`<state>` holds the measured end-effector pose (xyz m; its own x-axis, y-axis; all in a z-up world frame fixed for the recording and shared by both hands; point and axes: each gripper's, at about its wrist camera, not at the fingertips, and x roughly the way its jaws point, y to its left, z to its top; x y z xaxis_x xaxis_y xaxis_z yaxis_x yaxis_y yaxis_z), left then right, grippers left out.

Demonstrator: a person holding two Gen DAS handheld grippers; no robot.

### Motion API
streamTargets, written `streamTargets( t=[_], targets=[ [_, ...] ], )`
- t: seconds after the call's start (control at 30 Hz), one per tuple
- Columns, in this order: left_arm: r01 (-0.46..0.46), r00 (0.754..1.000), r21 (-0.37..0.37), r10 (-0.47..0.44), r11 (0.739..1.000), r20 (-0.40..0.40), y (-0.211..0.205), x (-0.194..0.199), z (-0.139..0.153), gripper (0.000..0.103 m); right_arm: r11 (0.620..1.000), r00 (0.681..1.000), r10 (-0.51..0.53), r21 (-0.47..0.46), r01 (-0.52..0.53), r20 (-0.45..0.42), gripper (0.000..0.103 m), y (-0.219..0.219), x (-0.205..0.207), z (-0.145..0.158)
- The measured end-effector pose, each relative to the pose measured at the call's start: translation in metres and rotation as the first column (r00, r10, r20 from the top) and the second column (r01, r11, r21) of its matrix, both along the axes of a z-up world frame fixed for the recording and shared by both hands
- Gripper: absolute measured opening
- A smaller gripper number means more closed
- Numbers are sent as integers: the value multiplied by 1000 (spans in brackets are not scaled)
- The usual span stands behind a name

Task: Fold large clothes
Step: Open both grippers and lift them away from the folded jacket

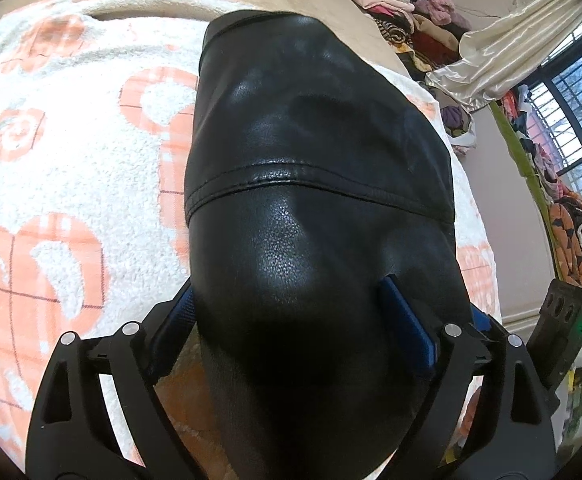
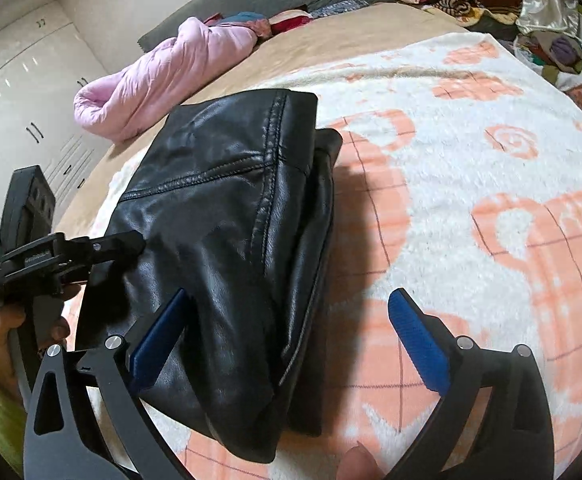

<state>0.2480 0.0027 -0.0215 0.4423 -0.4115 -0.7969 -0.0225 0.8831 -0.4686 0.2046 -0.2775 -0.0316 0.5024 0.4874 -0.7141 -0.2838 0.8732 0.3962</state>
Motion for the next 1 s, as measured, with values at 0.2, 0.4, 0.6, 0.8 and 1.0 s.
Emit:
streamTargets(
  t=[0.2, 0.4, 0.6, 0.8, 1.0],
  targets=[
    [-6, 999, 61, 3, 998, 50, 1, -11, 17, 90, 1000, 1000, -12, -14, 12, 11, 99, 5, -6, 3],
    [-15, 997, 111, 7, 994, 77, 4, -24, 31, 94, 999, 996, -32, -42, 35, 80, 99, 3, -26, 20],
    [-15, 995, 149, 0, 989, 102, 0, -41, 44, 94, 997, 991, -48, -48, 55, 121, 99, -1, -43, 34],
    [-12, 991, 171, -10, 985, 130, -6, -59, 55, 94, 997, 987, -44, -60, 54, 157, 99, 1, -63, 46],
    [-12, 986, 191, -20, 981, 167, -11, -83, 65, 94, 995, 979, -36, -79, 53, 201, 99, 5, -91, 56]
  ],
)
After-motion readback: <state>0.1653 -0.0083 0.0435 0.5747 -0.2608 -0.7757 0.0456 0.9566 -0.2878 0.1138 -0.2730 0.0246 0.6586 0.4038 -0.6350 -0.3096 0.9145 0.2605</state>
